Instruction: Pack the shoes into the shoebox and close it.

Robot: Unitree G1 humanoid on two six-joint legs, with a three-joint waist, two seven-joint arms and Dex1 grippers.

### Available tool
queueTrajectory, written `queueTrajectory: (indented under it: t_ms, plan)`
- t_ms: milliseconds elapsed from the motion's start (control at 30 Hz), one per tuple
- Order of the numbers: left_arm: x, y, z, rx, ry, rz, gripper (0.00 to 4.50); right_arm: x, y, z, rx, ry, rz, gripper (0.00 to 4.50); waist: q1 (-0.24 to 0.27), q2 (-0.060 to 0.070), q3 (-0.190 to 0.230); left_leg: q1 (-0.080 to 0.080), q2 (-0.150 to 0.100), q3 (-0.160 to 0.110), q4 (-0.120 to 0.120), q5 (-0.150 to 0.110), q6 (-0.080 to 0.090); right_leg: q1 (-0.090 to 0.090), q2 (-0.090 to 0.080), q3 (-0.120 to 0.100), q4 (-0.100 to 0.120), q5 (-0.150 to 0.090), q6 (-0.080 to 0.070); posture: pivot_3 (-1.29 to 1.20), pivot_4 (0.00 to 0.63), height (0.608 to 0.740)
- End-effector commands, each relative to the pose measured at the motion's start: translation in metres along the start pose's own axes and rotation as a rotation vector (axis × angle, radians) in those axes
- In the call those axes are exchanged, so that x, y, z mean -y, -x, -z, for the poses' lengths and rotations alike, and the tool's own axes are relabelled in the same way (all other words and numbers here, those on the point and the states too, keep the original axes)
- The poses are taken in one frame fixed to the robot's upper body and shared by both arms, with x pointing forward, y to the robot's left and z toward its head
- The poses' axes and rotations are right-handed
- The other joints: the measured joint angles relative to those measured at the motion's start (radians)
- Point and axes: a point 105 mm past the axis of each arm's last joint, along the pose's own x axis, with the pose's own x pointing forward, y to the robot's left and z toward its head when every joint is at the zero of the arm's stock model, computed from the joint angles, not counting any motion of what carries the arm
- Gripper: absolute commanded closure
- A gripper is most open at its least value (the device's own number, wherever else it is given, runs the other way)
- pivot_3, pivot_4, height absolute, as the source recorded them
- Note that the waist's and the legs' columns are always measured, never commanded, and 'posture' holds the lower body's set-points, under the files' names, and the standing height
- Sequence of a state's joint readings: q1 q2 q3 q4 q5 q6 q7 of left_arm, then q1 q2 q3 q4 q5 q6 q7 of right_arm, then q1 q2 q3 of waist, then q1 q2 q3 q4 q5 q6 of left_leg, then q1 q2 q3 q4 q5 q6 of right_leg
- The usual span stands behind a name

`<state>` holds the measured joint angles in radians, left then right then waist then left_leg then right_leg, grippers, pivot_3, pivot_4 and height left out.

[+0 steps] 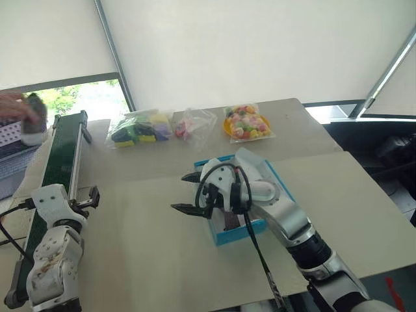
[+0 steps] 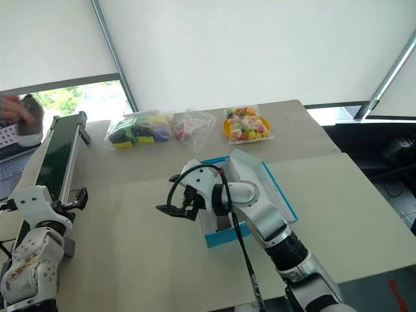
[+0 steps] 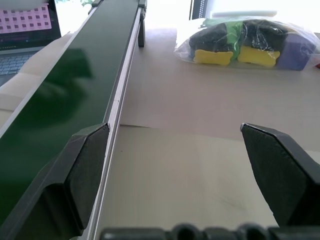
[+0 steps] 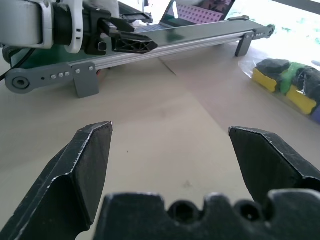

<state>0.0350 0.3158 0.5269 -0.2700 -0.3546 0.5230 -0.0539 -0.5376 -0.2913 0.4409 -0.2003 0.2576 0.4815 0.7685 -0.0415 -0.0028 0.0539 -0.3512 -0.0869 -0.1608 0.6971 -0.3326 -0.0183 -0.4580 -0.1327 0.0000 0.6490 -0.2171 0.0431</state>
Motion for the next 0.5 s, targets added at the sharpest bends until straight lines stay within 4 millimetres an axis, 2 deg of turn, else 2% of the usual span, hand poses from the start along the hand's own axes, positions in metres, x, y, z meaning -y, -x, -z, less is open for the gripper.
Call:
queueTrajectory:
  t_ms: [33,267,500]
  plan:
    - [-0.001,0.001,-0.012,0.058,0.0,-0.016,0.0,-0.002,0.0,-0.018,0.066,0.053,-0.041,0.14,0.001,0.0,0.0,0.0,0.0,0.0,0.0,0.0,0.0,0.0,0.0,0.0,0.0,0.0,0.0,0.0,0.15,0.646]
    - [-0.009,0.002,-0.006,0.035,0.027,-0.041,0.0,-0.004,0.003,-0.017,0.064,0.089,-0.091,0.14,0.001,0.0,0.0,0.0,0.001,0.0,0.0,0.0,0.0,0.0,0.001,0.0,0.0,0.0,0.0,0.0,0.15,0.646]
    - [-0.015,0.001,0.0,0.007,0.048,-0.067,0.0,0.004,0.002,-0.008,0.031,0.108,-0.053,0.14,0.001,0.0,0.0,0.0,0.001,0.0,0.0,0.0,0.0,0.0,0.001,-0.001,0.0,0.0,0.0,0.0,0.15,0.646]
